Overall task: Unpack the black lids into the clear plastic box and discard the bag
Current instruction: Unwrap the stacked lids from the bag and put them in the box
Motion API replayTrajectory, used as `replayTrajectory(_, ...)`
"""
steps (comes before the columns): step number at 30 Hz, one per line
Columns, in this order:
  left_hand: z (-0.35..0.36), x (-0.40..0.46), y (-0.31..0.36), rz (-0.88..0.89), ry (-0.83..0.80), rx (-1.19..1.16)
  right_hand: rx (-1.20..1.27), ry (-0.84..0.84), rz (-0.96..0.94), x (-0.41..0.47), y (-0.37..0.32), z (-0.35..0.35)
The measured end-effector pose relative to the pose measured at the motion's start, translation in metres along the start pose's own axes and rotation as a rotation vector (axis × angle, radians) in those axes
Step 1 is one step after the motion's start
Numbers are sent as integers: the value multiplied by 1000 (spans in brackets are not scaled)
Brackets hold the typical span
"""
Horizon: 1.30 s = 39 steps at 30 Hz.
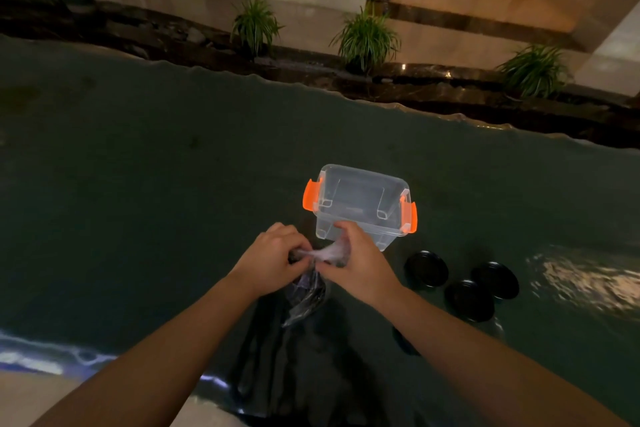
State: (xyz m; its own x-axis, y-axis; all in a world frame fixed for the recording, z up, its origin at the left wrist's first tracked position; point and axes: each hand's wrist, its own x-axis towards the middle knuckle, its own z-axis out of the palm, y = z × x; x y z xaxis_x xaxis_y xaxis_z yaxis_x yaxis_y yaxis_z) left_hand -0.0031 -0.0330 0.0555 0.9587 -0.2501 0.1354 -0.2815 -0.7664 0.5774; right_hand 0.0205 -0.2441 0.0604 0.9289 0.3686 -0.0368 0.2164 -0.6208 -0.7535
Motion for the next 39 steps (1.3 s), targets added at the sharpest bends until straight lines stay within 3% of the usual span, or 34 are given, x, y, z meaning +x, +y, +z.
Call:
replayTrajectory(3,-2,0,0,-8,17,6,32,8,159,0,1,7)
replayTrajectory(7,-4,-3,-1,-15,39,16,-32,50,203,3,3,18)
replayTrajectory(15,-16,-9,-7,-9,55,37,78,-3,-71,2,-15,13)
replayTrajectory(24,-49,-14,-21,-36,7,93,-38,-67,-146,-1,-13,-19)
replayTrajectory(31,-63,-19,-29,-58,-30,158,-106,-17,-170,-4,-4,-40)
replayTrajectory(39,-75,-16,15,131,10,-14,-87,9,-285,-7,-5,-50)
